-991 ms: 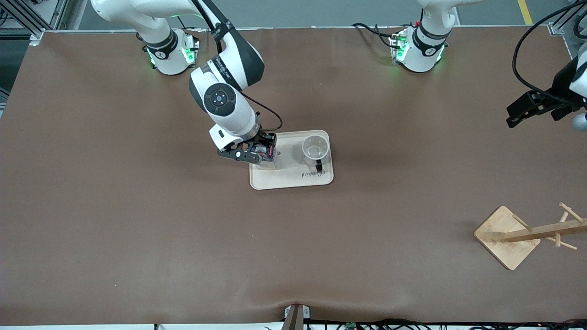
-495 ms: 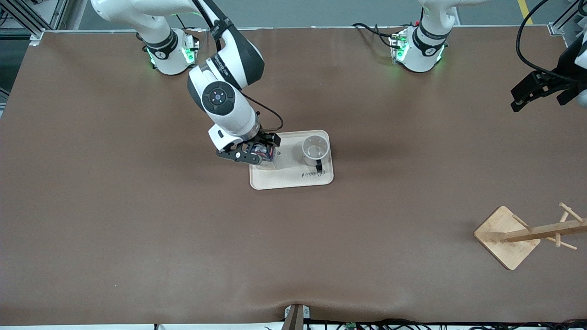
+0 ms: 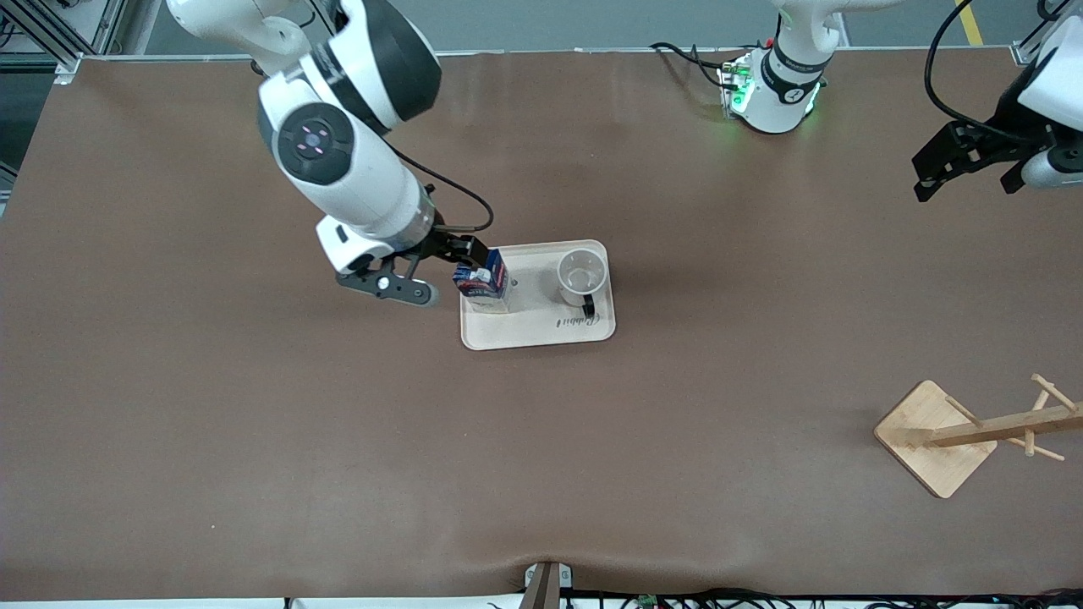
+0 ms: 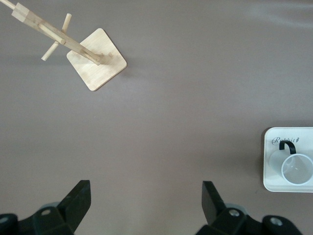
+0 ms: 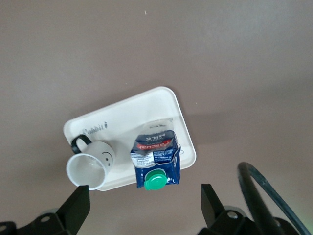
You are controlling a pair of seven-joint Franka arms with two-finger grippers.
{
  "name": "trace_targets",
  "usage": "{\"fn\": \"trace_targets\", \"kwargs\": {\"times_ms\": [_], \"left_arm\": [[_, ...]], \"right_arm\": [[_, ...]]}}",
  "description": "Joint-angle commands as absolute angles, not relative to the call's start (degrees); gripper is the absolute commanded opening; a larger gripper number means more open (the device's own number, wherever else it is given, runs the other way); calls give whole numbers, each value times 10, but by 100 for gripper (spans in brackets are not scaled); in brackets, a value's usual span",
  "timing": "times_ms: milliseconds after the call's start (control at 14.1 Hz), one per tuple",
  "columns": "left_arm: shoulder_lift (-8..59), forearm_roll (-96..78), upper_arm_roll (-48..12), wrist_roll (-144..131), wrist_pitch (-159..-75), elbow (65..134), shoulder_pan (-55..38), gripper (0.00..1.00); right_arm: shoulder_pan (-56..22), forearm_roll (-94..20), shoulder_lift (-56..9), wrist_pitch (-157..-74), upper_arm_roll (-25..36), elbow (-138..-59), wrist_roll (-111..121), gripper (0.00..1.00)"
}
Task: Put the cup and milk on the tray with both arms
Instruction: 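Lower the milk carton onto the tray beside the mug, right gripper, then open the right gripper and draw it back from the tray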
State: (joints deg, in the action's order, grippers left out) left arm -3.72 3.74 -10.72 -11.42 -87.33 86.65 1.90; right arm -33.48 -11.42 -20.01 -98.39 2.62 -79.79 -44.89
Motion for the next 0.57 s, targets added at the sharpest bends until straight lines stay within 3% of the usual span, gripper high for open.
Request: {"fn": "trace_targets", "kwargs": {"times_ms": [0, 212, 495], "left_arm": [[-25, 38, -108, -106, -863, 854, 25, 100], [-17, 33, -108, -102, -861, 860, 26, 100], [-19, 37, -107, -111, -835, 863, 25, 100]], "right_arm": [[-315, -99, -187, -960, 28, -768, -455, 100], [-262, -92, -150, -930, 29, -768, -443, 100], [-190, -41, -116, -882, 30, -776, -234, 100]]}}
